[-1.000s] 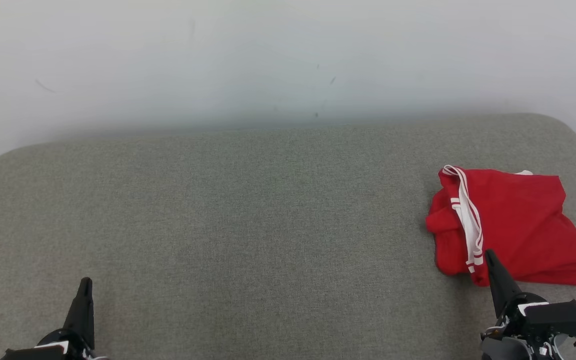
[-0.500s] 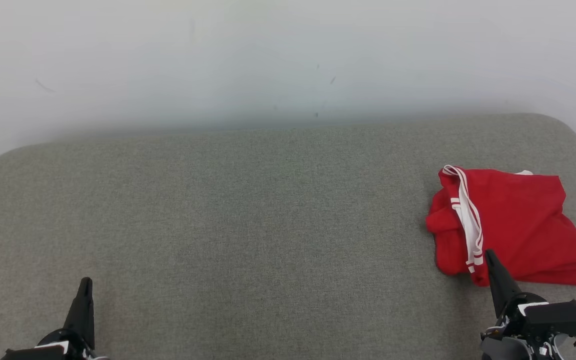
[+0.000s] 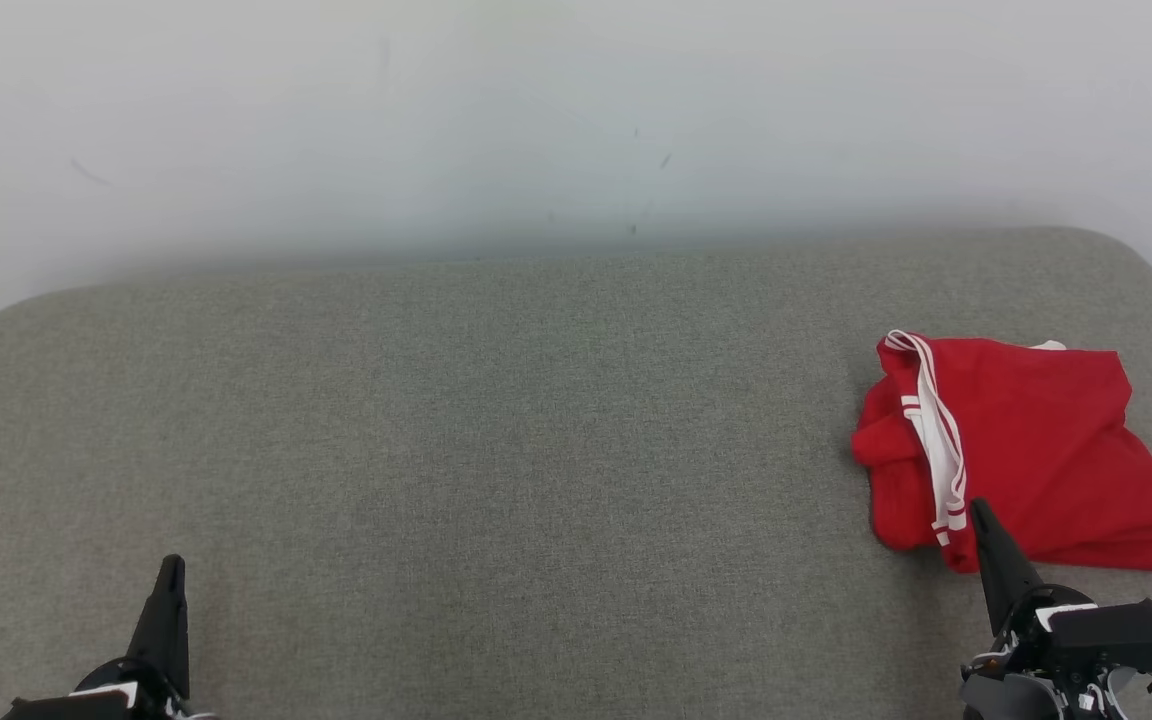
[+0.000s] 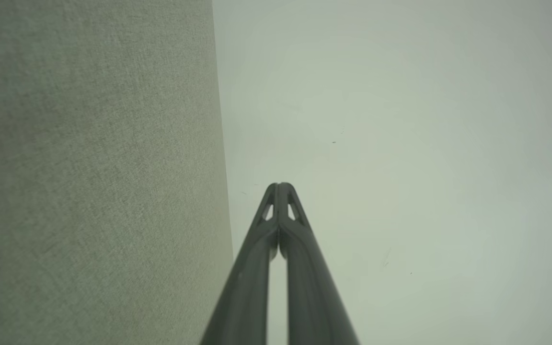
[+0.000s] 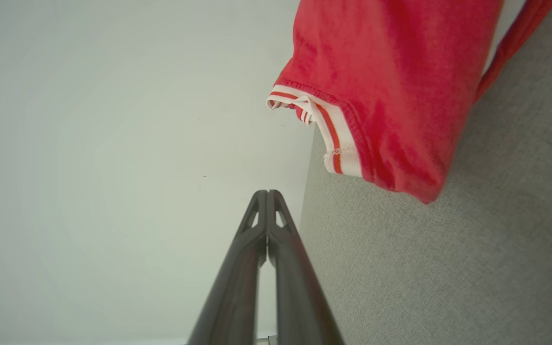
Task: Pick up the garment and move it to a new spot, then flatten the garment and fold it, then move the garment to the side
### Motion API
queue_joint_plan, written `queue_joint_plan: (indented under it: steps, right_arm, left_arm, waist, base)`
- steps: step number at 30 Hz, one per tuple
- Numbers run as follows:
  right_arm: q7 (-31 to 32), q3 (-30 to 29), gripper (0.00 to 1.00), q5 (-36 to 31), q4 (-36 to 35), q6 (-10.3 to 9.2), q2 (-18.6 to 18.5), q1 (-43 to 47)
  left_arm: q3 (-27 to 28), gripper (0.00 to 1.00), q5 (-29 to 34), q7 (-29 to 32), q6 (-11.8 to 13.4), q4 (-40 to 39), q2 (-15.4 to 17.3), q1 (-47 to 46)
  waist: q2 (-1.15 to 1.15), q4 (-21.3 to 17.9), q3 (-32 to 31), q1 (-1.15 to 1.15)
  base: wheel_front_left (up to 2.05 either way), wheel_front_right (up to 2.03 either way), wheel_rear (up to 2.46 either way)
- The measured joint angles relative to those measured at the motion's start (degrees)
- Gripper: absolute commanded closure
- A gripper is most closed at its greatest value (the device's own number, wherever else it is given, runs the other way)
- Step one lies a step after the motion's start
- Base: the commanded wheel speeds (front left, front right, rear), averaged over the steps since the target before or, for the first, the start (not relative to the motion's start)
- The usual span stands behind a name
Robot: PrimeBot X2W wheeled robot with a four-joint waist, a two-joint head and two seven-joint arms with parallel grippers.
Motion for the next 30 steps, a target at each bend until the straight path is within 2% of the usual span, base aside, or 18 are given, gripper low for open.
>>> queue_joint_plan:
  steps: [30]
  right_arm:
    - [0.0, 0.0, 1.0, 0.0, 0.0, 0.0, 0.0, -0.1]
  left_arm:
    - [0.0, 1.0, 0.0, 0.0, 0.0, 0.0, 0.0, 0.0]
  waist:
    - [0.0, 0.0, 0.0, 0.0]
  base:
    - [0.0, 0.0, 0.0]
